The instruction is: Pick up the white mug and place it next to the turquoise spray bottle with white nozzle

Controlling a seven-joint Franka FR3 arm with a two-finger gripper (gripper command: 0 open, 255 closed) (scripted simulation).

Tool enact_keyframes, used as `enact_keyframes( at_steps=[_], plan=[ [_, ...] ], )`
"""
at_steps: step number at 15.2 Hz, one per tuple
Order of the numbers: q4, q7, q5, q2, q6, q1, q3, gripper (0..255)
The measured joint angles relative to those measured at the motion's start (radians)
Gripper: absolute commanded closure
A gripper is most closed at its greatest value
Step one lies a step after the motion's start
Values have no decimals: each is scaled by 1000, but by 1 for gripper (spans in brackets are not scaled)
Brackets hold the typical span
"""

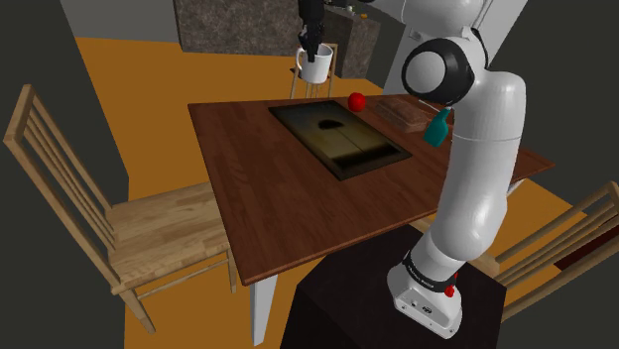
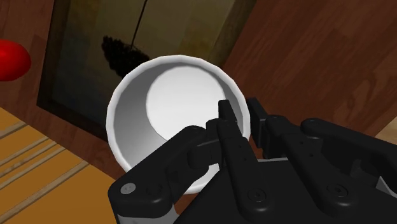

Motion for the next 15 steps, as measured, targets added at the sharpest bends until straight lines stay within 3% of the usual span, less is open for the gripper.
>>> enact_keyframes(
  at_steps=[9, 15],
  plan=[
    [-356, -127, -1, -250, 137, -101, -52, 255],
    [-525, -235, -9, -371, 212, -167, -107, 255]
  ],
)
